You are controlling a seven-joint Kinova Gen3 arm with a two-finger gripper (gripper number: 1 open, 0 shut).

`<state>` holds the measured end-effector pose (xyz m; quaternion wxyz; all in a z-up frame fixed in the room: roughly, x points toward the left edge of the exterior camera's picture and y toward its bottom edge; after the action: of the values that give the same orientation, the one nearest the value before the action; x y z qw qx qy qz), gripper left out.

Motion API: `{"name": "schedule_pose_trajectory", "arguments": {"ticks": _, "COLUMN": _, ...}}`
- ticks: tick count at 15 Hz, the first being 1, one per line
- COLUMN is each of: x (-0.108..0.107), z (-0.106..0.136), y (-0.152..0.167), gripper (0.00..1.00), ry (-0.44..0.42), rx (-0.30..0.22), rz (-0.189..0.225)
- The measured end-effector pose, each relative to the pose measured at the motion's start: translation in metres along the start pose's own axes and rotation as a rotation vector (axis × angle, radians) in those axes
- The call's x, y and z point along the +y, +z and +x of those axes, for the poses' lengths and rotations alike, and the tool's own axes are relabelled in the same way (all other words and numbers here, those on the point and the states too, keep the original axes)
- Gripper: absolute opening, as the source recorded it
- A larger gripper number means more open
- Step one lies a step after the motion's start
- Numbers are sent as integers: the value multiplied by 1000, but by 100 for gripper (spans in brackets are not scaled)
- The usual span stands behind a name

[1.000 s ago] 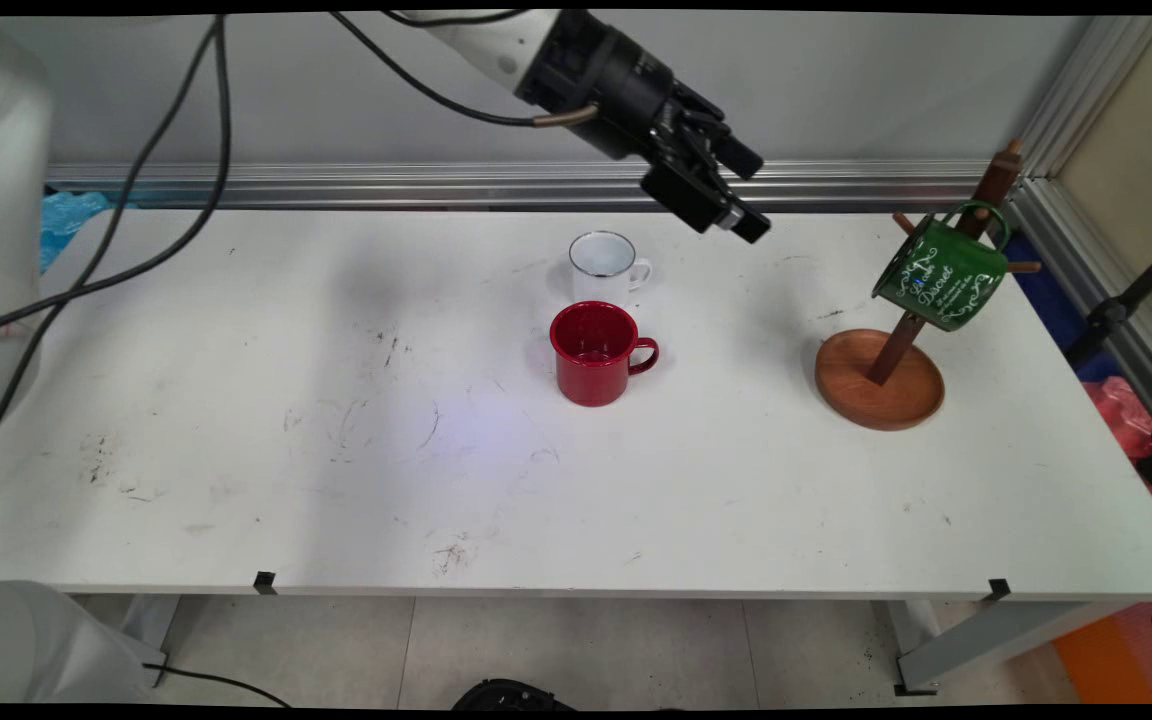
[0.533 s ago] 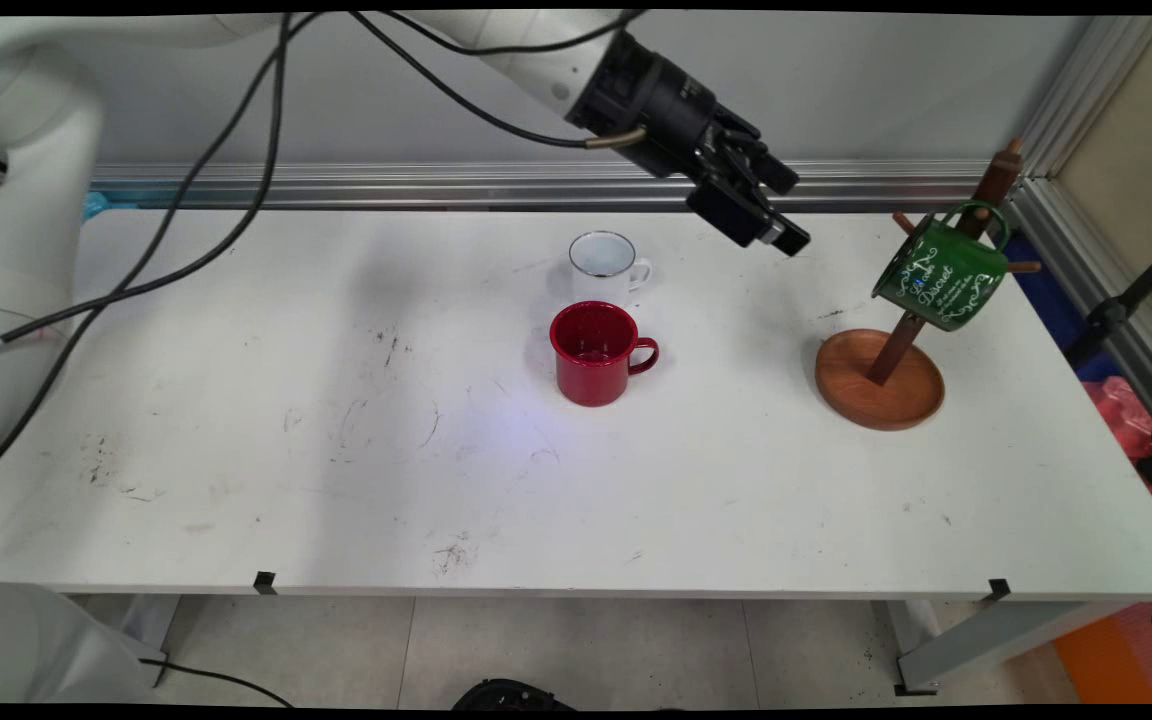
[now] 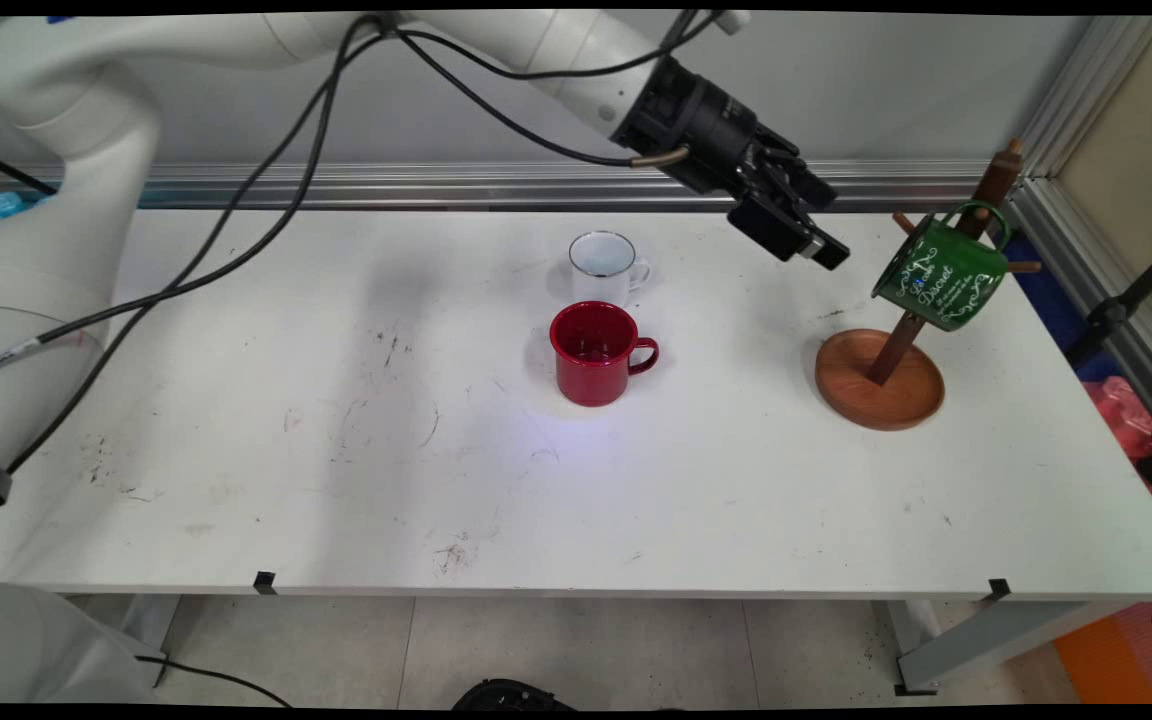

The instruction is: Pick up the green mug from the rack

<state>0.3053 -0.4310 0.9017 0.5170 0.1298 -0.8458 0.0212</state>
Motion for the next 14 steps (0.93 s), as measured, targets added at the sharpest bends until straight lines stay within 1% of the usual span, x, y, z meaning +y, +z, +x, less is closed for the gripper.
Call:
{"name": "schedule_pose_trajectory", "arguments": {"ticks": 4, "x": -7, "z": -1, "y": 18, "gripper": 100, "ry": 4, "rx": 12, "rz": -18}}
{"name": "schedule_pose_trajectory", "arguments": {"ticks": 14, "x": -20, "z": -3, "y": 50, "gripper": 100, "ry": 0, "rx": 31, "rz": -47}}
